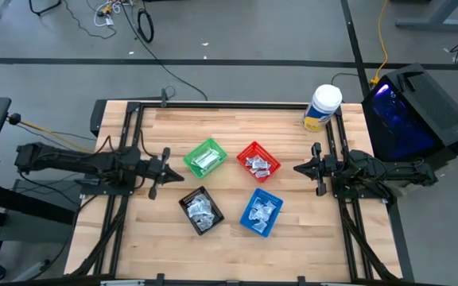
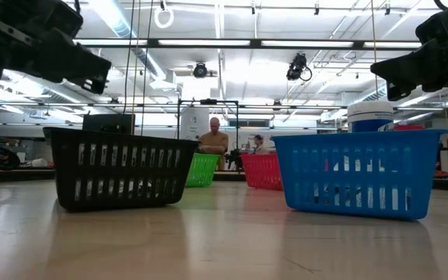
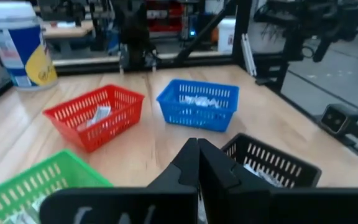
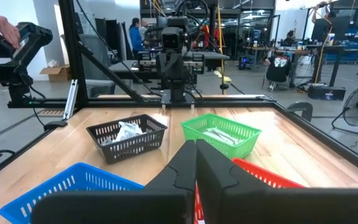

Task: Pick & Place First Aid Supplies
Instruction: Return to Home Position

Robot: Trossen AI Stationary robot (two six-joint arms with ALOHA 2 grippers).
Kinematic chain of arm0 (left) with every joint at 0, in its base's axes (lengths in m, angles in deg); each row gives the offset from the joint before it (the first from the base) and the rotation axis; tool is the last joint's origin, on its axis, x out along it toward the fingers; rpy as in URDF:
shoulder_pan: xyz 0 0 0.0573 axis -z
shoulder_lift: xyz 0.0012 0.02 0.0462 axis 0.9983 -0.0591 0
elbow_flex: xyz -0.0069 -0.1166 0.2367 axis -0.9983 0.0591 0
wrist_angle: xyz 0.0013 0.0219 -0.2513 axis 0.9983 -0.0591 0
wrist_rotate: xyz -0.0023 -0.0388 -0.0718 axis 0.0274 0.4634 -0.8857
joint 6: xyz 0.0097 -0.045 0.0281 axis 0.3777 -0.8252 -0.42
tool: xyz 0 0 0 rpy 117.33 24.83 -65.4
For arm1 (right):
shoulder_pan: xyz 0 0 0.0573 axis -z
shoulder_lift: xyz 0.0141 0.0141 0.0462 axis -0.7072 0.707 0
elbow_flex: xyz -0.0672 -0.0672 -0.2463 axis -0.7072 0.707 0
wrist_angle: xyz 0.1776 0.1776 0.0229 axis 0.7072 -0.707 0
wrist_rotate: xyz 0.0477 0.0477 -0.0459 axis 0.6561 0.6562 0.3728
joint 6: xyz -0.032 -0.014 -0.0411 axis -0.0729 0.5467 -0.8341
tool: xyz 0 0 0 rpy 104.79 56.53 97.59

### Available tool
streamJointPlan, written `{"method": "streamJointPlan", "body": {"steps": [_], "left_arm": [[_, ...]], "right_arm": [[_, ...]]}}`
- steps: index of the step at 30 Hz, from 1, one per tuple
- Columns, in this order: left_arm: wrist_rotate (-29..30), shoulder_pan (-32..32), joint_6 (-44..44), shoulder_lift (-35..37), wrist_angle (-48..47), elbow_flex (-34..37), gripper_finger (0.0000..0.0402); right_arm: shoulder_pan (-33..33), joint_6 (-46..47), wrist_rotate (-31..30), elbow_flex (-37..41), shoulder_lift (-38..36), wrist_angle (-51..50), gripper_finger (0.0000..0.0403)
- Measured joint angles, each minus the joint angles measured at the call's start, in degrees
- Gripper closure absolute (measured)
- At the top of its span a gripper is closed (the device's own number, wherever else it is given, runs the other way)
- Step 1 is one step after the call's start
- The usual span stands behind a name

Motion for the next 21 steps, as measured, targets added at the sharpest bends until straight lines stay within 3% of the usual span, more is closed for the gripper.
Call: {"method": "streamJointPlan", "body": {"steps": [11,21], "left_arm": [[-0.6,0.0,1.7,8.3,-6.5,0.0,0.04],[-0.6,0.0,-0.6,13.8,-3.9,3.8,0.04]], "right_arm": [[0.0,0.0,0.0,0.0,0.0,0.0,0.039],[0.0,0.0,0.0,0.0,0.0,0.0,0.039]]}}
